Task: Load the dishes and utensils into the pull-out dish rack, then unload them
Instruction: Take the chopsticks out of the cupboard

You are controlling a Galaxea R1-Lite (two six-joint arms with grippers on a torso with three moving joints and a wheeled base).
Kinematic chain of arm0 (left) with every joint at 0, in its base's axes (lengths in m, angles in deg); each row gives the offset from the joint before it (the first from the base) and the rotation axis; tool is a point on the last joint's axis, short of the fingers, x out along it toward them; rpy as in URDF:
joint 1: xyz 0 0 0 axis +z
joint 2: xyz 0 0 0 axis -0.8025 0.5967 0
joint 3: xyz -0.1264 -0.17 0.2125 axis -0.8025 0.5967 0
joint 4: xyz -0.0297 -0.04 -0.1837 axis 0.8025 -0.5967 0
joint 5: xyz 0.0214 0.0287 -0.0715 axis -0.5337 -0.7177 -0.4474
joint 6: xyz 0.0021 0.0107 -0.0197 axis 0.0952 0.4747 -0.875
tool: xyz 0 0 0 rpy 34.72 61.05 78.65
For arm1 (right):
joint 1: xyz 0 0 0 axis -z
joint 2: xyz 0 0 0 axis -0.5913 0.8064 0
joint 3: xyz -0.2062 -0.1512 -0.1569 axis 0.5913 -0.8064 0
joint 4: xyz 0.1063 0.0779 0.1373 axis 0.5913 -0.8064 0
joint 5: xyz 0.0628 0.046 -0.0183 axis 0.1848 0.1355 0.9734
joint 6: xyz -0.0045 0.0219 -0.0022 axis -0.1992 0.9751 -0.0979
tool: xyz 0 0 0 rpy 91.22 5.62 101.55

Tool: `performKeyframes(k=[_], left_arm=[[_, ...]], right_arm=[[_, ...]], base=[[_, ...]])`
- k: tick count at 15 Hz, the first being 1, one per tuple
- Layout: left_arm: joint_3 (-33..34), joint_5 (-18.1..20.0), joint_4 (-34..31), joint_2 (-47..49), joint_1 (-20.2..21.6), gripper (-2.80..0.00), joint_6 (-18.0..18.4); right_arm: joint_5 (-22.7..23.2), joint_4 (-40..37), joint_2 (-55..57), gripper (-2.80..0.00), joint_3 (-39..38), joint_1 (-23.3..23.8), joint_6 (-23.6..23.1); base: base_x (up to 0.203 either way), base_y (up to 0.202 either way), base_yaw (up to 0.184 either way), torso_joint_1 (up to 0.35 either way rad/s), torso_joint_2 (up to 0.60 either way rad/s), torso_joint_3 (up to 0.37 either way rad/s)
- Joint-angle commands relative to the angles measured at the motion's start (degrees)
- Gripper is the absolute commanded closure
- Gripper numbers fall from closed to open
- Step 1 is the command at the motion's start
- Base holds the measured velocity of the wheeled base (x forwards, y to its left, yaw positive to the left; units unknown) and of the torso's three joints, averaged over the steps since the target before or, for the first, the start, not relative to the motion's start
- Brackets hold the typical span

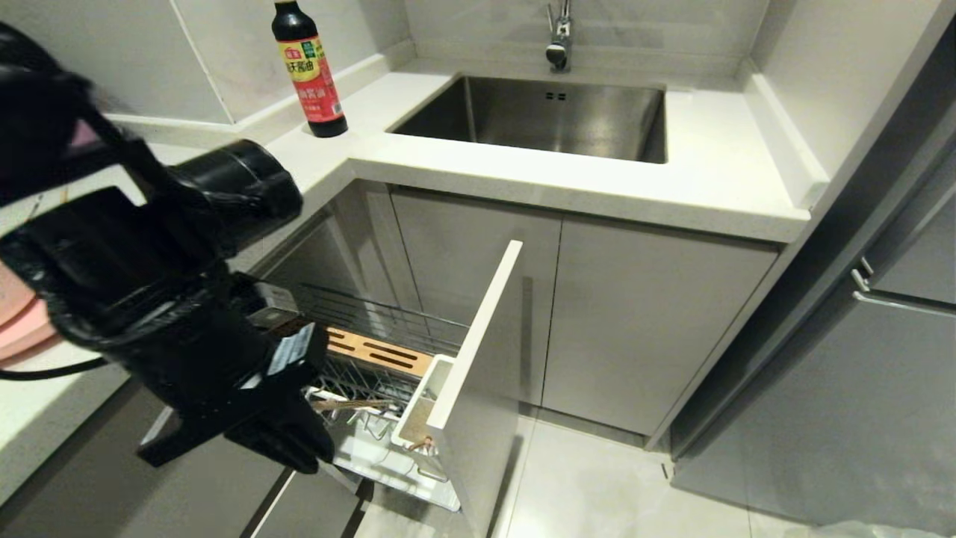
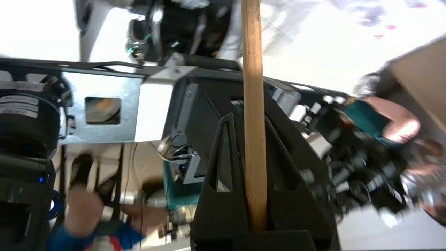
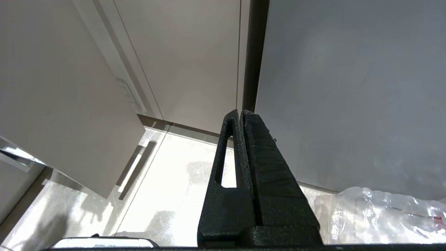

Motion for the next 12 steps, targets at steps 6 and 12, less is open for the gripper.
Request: performKeyframes(k=[6,12], left_arm=[[-9.0,-11.9,0.9,-21.6,-0.4,0.00,3.5],[-13.4,-30.3,8.5,-24.1,10.2,0.00,13.9]], right_arm=[[0.0,0.0,0.0,0.00,0.0,0.0,0.0],[0.0,0.0,0.0,0.00,0.0,0.0,0.0]], base=[[0.000,0.000,0.000,0.000,0.00,0.000],[0.000,0.000,0.000,0.000,0.00,0.000]])
